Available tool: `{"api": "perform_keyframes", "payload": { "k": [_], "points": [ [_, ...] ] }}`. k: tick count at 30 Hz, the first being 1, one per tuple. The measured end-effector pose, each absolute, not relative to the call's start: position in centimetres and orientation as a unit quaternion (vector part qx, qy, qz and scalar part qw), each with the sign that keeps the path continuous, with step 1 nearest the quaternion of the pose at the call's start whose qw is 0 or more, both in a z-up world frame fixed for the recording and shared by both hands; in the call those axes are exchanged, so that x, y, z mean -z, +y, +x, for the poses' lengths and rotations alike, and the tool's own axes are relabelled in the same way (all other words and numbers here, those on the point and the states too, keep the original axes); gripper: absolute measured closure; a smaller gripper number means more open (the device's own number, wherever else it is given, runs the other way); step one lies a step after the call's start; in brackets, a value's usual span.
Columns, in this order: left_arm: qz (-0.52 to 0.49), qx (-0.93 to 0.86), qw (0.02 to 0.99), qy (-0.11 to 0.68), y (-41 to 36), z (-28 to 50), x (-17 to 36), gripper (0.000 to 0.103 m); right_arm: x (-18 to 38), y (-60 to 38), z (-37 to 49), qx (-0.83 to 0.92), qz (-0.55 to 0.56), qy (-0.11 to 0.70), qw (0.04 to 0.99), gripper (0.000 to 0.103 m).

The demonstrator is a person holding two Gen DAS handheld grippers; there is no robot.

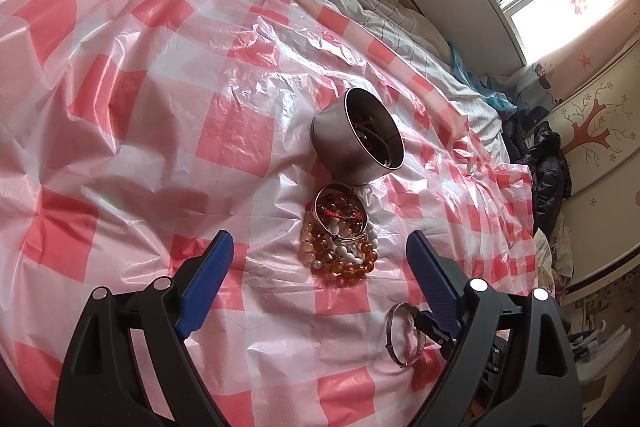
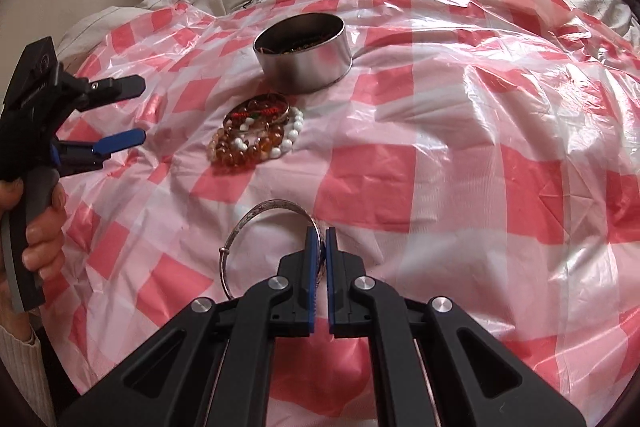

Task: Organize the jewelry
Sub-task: 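Lift the silver bangle away from the pile with the right tool, then grasp a second silver bangle with the left tool while the right tool holds the first bangle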

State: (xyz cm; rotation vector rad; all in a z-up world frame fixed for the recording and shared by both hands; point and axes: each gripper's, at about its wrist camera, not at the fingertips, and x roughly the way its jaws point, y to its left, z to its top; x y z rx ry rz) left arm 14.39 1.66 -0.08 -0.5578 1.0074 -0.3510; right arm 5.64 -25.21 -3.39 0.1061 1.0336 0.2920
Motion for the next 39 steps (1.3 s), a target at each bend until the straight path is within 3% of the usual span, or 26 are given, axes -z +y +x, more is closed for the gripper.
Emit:
{"api": "perform_keyframes", "payload": {
  "k": [23, 26, 28, 29, 31, 33, 39],
  "points": [
    [-0.149, 0.137, 0.857, 0.474, -3.8, 18.0, 3.3, 0.021, 4.7, -24.7, 5.9, -0.125, 0.020, 0.512, 0.849, 0.098],
    [-0.125, 0.136, 0.859, 0.477, -4.3, 17.8, 3.4, 0.042, 4.7, -24.5, 5.9, -0.124, 0.013, 0.513, 0.850, 0.098],
    [-0.125, 0.134, 0.859, 0.478, -4.1, 17.8, 3.4, 0.075, 4.7, -24.6, 6.0, -0.124, 0.014, 0.514, 0.849, 0.098],
    [-0.128, 0.133, 0.857, 0.480, -3.8, 17.8, 3.4, 0.079, 4.7, -24.6, 6.0, -0.125, 0.014, 0.514, 0.848, 0.098],
    [-0.137, 0.136, 0.856, 0.480, -3.3, 17.8, 3.2, 0.097, 4.7, -24.6, 6.0, -0.125, 0.016, 0.515, 0.848, 0.098],
    [-0.138, 0.142, 0.858, 0.474, -3.0, 17.7, 2.7, 0.103, 4.7, -24.7, 6.0, -0.125, 0.015, 0.515, 0.848, 0.098],
    [-0.157, 0.170, 0.846, 0.481, -2.8, 17.7, 2.2, 0.103, 4.8, -24.6, 6.1, -0.125, 0.016, 0.516, 0.847, 0.098]
  ]
}}
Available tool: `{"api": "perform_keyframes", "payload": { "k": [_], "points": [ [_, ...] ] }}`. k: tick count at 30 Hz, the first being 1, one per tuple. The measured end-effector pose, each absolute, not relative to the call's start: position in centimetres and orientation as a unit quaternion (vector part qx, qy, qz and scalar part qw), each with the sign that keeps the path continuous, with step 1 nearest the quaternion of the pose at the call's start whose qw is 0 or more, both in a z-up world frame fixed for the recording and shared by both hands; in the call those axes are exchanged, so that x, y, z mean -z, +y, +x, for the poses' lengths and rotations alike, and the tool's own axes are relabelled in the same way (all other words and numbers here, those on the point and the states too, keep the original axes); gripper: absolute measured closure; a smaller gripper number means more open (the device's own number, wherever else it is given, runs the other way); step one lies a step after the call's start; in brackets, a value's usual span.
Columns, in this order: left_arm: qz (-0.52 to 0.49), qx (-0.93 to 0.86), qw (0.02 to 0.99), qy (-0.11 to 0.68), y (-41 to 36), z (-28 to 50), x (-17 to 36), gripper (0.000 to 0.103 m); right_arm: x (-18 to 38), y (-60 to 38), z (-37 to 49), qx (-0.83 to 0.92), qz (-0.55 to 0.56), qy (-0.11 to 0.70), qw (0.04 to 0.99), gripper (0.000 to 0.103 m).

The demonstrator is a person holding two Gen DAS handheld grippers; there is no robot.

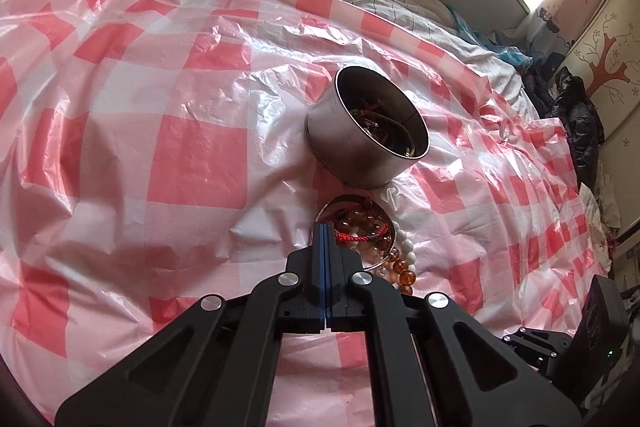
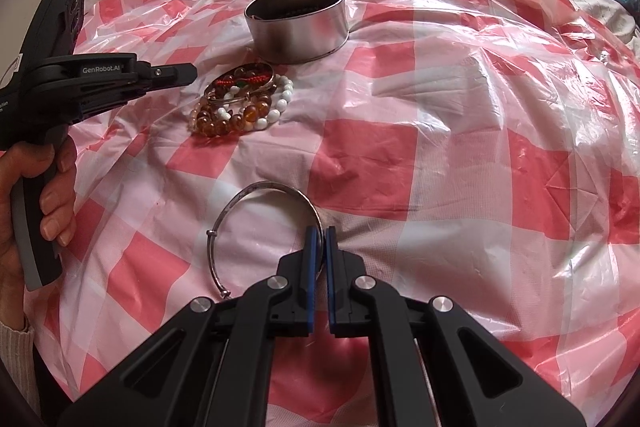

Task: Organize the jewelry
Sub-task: 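Grasp a second silver bangle with the left tool while the right tool holds the first bangle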

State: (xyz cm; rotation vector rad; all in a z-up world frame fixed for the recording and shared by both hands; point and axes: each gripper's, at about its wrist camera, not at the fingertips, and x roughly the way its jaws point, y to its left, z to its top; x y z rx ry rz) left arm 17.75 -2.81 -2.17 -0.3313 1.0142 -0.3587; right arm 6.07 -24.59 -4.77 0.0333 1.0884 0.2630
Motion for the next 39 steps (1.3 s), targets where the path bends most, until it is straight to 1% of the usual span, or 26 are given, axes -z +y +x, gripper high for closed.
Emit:
{"api": "perform_keyframes", "payload": {
  "k": [3, 7, 9, 12, 15, 16, 18, 22, 24, 28, 35, 39],
  "points": [
    [-0.185, 0.173, 0.831, 0.495, -2.5, 18.1, 3.1, 0.100, 4.8, -24.6, 6.1, -0.124, 0.014, 0.516, 0.847, 0.098],
    [-0.197, 0.184, 0.825, 0.497, -3.1, 18.1, 3.7, 0.080, 4.8, -24.6, 6.1, -0.125, 0.015, 0.516, 0.847, 0.098],
    [-0.188, 0.184, 0.828, 0.496, -3.5, 18.0, 3.7, 0.077, 4.8, -24.7, 6.1, -0.125, 0.015, 0.516, 0.847, 0.098],
    [-0.183, 0.181, 0.830, 0.496, -3.9, 18.0, 4.0, 0.077, 4.8, -24.7, 6.1, -0.125, 0.015, 0.516, 0.847, 0.098],
    [-0.168, 0.183, 0.834, 0.492, -4.2, 17.9, 3.8, 0.095, 4.8, -24.7, 6.1, -0.125, 0.015, 0.517, 0.847, 0.098],
    [-0.167, 0.186, 0.835, 0.490, -4.1, 17.8, 3.5, 0.098, 4.8, -24.7, 6.1, -0.125, 0.016, 0.517, 0.847, 0.098],
    [-0.166, 0.196, 0.837, 0.483, -4.1, 17.6, 2.7, 0.100, 4.8, -24.7, 6.1, -0.125, 0.015, 0.516, 0.847, 0.098],
    [-0.175, 0.217, 0.838, 0.469, -3.5, 17.1, 0.9, 0.100, 4.8, -24.7, 6.1, -0.125, 0.016, 0.517, 0.847, 0.098],
    [-0.194, 0.228, 0.836, 0.460, -2.6, 17.0, 0.0, 0.100, 4.7, -24.7, 6.2, -0.126, 0.016, 0.515, 0.848, 0.098],
    [-0.198, 0.222, 0.845, 0.445, -0.6, 16.0, -1.7, 0.100, 4.3, -24.7, 6.1, -0.134, 0.025, 0.505, 0.852, 0.098],
    [-0.196, 0.199, 0.852, 0.443, 2.2, 14.1, -2.1, 0.100, 2.7, -24.3, 5.7, -0.153, 0.038, 0.466, 0.871, 0.098],
    [-0.198, 0.204, 0.848, 0.448, 2.1, 13.8, -1.7, 0.100, 3.4, -25.0, 6.3, -0.147, 0.063, 0.483, 0.861, 0.098]
  ]
}}
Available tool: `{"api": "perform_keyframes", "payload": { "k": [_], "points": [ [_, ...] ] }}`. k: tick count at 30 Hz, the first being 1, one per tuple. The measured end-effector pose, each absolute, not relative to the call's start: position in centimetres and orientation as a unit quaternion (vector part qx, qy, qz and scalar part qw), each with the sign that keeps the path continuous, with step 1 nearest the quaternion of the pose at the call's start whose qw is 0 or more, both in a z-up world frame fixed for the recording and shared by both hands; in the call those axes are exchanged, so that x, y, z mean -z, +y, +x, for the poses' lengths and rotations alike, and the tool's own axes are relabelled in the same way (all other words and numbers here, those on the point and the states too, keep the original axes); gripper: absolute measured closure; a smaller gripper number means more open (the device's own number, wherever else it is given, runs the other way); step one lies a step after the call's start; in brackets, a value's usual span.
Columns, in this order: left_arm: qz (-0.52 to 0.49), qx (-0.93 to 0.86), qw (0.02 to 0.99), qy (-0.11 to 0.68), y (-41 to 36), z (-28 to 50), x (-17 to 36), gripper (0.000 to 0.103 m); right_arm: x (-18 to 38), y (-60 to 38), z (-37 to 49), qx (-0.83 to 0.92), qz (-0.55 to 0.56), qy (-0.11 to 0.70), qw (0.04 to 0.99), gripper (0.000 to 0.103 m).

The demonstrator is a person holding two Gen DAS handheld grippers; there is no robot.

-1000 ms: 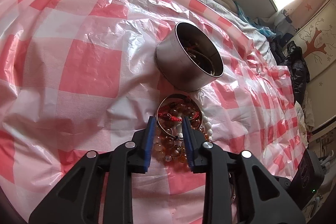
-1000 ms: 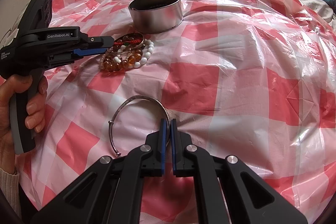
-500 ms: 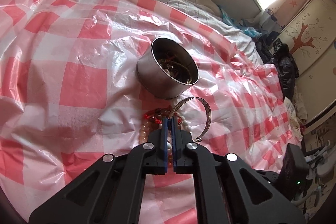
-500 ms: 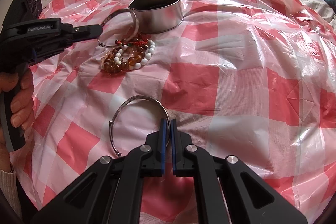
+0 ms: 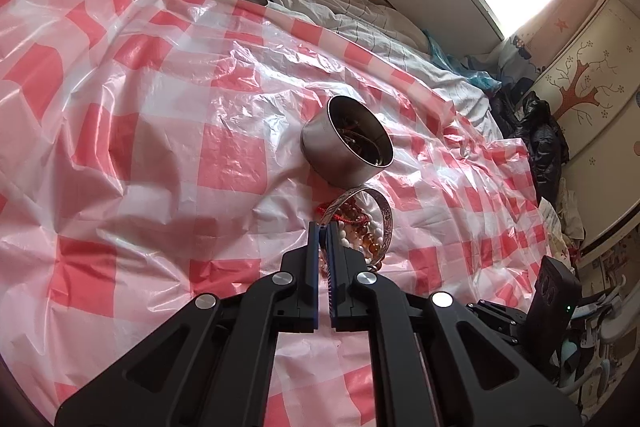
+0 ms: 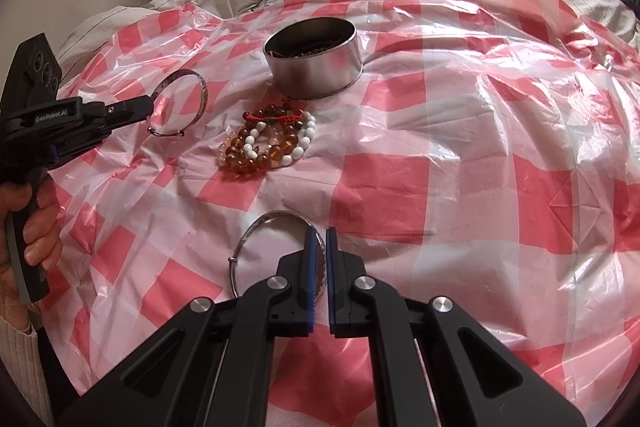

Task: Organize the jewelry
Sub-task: 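Grasp a second silver bangle with the left tool while the right tool holds the first bangle, then lift the second bangle off the pile with the left tool while the right tool holds its bangle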

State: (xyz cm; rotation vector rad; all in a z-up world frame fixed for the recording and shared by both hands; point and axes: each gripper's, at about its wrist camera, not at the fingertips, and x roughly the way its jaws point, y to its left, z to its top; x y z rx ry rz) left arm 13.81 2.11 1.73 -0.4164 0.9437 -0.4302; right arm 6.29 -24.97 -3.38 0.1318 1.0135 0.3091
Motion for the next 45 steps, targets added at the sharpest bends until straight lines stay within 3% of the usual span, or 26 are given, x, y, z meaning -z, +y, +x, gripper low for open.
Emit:
{"api": "perform_keyframes", "payload": {
  "k": [2, 3, 4, 7, 9, 11, 12, 13, 37, 45],
  "points": [
    [-0.196, 0.207, 0.847, 0.448, 2.0, 13.8, -1.7, 0.100, 3.7, -25.0, 6.5, -0.146, 0.065, 0.487, 0.859, 0.088],
    [-0.194, 0.207, 0.847, 0.450, 2.0, 13.9, -1.6, 0.100, 3.8, -24.9, 6.6, -0.142, 0.061, 0.487, 0.860, 0.072],
    [-0.193, 0.205, 0.846, 0.453, 2.0, 13.9, -1.4, 0.100, 3.9, -24.8, 6.6, -0.142, 0.057, 0.487, 0.860, 0.068],
    [-0.189, 0.193, 0.845, 0.462, 2.2, 14.2, -0.8, 0.100, 4.1, -24.3, 6.6, -0.153, 0.049, 0.488, 0.858, 0.068],
    [-0.189, 0.189, 0.843, 0.467, 2.2, 14.4, -0.4, 0.100, 4.3, -23.7, 6.6, -0.152, 0.027, 0.490, 0.858, 0.069],
    [-0.189, 0.189, 0.843, 0.467, 2.2, 14.5, -0.4, 0.100, 4.5, -23.1, 6.4, -0.146, 0.001, 0.488, 0.860, 0.081],
    [-0.188, 0.190, 0.844, 0.466, 2.2, 14.5, -0.3, 0.100, 4.4, -22.9, 6.2, -0.143, -0.007, 0.486, 0.862, 0.096],
    [-0.188, 0.190, 0.844, 0.465, 2.2, 14.5, -0.3, 0.100, 4.2, -22.9, 6.1, -0.145, -0.009, 0.480, 0.865, 0.098],
    [-0.183, 0.201, 0.842, 0.466, 1.2, 14.8, -0.6, 0.099, 2.5, -23.8, 6.1, -0.141, 0.017, 0.439, 0.887, 0.098],
    [-0.179, 0.190, 0.820, 0.509, 1.0, 15.4, 1.4, 0.097, 2.4, -23.7, 6.1, -0.141, 0.017, 0.440, 0.887, 0.098]
  ]
}}
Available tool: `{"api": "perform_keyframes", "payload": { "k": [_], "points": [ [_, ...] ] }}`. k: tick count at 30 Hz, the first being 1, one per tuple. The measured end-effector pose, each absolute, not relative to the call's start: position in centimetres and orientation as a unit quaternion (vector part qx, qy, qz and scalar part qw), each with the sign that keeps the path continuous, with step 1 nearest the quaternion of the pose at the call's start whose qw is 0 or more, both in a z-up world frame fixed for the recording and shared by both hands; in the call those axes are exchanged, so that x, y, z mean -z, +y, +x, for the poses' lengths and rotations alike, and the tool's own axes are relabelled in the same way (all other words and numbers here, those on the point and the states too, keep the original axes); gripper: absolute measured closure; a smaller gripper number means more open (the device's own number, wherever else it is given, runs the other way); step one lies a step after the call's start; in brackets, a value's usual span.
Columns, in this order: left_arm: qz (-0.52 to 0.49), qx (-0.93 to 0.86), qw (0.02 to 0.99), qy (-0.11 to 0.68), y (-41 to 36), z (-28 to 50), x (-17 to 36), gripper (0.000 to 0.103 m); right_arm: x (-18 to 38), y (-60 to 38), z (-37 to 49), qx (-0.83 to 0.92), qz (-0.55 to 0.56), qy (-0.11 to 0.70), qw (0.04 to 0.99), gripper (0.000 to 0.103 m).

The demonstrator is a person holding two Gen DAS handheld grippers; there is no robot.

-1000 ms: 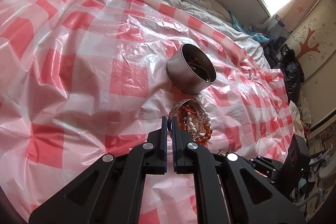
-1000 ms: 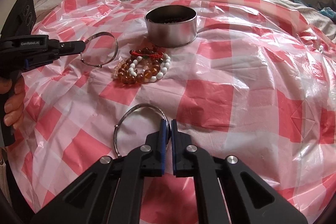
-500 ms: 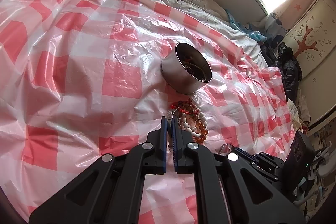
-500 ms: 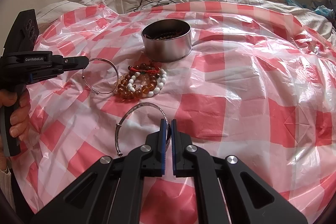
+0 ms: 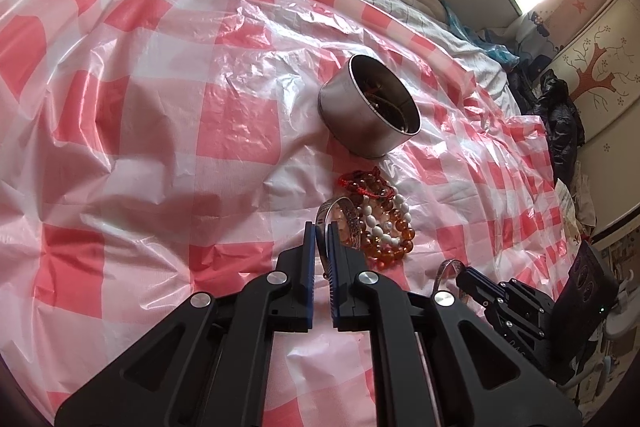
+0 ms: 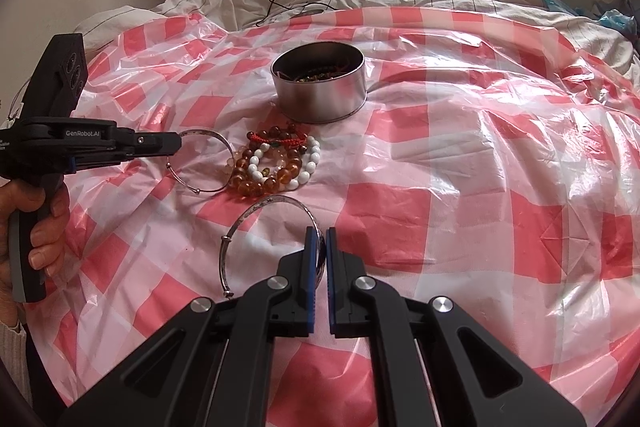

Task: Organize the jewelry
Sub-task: 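Lift the second bangle off the pile with the left tool while the right tool holds its bangle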

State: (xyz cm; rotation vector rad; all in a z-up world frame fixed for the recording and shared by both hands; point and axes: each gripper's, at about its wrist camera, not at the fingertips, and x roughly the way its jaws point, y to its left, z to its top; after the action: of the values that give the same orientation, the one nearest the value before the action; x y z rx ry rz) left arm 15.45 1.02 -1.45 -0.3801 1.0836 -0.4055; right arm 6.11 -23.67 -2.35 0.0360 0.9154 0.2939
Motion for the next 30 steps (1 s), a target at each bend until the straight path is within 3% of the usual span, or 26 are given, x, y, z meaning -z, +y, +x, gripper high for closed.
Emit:
{"api": "perform_keyframes", "payload": {
  "k": [7, 11, 30],
  "points": [
    [-0.165, 0.184, 0.817, 0.520, 0.4, 15.7, 2.5, 0.094, 2.3, -23.7, 6.1, -0.143, 0.021, 0.441, 0.886, 0.098],
    [-0.164, 0.194, 0.828, 0.499, 0.5, 15.4, 1.6, 0.100, 2.2, -23.7, 6.1, -0.143, 0.023, 0.439, 0.887, 0.098],
    [-0.203, 0.256, 0.831, 0.450, -0.4, 15.2, -2.4, 0.100, 0.1, -25.3, 7.8, -0.140, 0.049, 0.405, 0.902, 0.098]
  ]
}}
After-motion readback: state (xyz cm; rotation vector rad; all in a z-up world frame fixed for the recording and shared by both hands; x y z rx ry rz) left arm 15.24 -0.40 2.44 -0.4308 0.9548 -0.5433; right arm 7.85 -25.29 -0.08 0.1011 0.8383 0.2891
